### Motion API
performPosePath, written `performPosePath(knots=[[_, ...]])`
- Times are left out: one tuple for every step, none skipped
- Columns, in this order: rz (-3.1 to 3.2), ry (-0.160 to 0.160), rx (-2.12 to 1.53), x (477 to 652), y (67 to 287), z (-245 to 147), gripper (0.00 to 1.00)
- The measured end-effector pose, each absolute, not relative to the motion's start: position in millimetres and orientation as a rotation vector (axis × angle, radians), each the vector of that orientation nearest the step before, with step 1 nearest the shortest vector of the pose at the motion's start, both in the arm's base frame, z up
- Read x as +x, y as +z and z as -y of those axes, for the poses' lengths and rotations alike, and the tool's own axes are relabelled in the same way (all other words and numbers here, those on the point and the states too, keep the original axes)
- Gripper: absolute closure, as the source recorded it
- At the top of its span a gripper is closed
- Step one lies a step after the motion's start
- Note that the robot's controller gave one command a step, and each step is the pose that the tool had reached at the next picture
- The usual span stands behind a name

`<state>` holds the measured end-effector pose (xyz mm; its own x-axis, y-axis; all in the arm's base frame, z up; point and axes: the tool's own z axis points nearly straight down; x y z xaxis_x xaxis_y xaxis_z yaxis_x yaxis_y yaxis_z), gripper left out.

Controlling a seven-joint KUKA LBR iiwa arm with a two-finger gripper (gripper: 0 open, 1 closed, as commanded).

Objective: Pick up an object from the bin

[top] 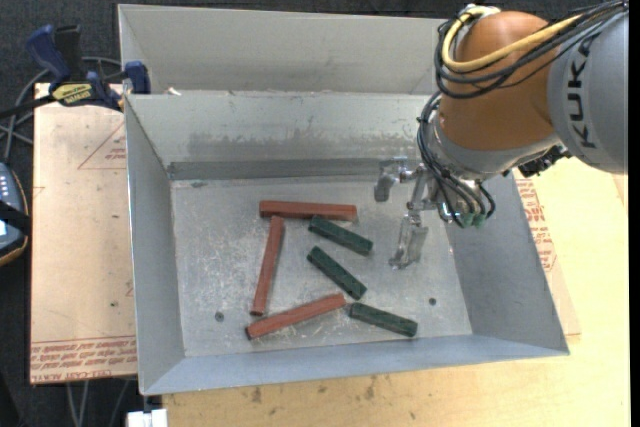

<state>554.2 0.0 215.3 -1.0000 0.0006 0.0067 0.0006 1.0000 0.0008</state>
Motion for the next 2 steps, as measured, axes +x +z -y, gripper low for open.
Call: performPosePath(knots=[[3.136,-0.002,0.027,492.0,74.9,20.6,0.00],[3.141,-0.001,0.029,494.1,78.4,20.3,1.00]])
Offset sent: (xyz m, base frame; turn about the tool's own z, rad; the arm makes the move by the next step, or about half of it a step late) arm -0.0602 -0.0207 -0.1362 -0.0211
